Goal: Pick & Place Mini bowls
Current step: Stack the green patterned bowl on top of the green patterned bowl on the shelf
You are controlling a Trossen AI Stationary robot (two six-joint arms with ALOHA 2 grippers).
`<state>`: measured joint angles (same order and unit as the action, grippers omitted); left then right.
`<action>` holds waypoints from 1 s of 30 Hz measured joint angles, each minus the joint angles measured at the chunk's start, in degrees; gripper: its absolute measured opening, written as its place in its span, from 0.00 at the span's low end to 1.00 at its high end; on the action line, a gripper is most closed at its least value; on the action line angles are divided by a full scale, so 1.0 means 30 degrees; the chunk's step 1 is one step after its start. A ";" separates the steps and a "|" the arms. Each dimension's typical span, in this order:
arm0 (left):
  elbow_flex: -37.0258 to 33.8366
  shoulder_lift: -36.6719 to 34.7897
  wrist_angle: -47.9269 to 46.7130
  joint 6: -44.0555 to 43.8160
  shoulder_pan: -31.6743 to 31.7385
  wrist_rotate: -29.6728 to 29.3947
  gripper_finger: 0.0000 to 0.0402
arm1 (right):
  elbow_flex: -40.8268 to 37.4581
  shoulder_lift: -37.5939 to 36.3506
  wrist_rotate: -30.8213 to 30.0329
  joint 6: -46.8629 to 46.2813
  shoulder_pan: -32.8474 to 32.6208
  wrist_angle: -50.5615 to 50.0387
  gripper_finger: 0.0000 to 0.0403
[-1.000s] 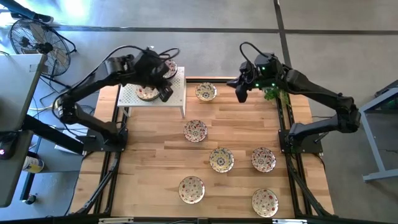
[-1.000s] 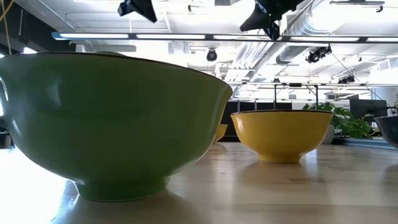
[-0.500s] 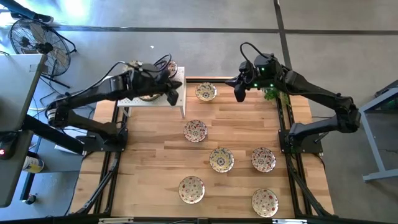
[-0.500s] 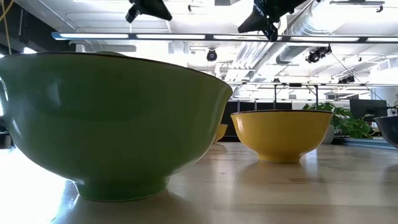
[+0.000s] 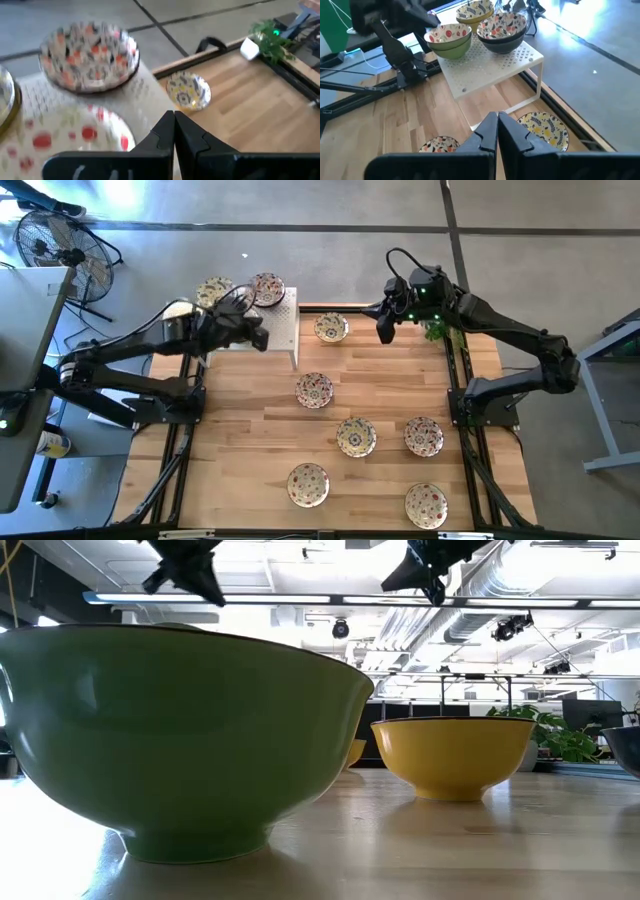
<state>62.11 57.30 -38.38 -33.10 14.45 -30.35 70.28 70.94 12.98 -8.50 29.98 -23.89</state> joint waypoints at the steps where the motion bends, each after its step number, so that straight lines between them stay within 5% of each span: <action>1: -0.0497 -0.0257 0.0326 -0.0208 -0.0146 -0.0121 0.00 | 0.0000 0.0000 -0.0003 0.0003 0.0000 0.0109 0.00; 10: -0.2829 -0.0948 0.0893 -0.1848 -0.1002 -0.1589 0.00 | 0.0000 0.0007 -0.0003 0.0513 0.0007 0.1030 0.00; 23: -0.2420 -0.2268 0.1625 -0.0944 -0.0958 -0.1658 0.00 | 0.0000 0.0007 0.0131 0.1297 0.0015 0.1180 0.00; 30: -0.2419 -0.2508 0.1568 -0.1760 -0.0970 0.0362 0.00 | 0.0000 0.0236 0.0583 0.1326 0.0022 0.1074 0.00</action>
<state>54.85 49.78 -33.68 -38.38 11.54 -29.26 70.28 71.64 14.73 -4.52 30.04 -20.67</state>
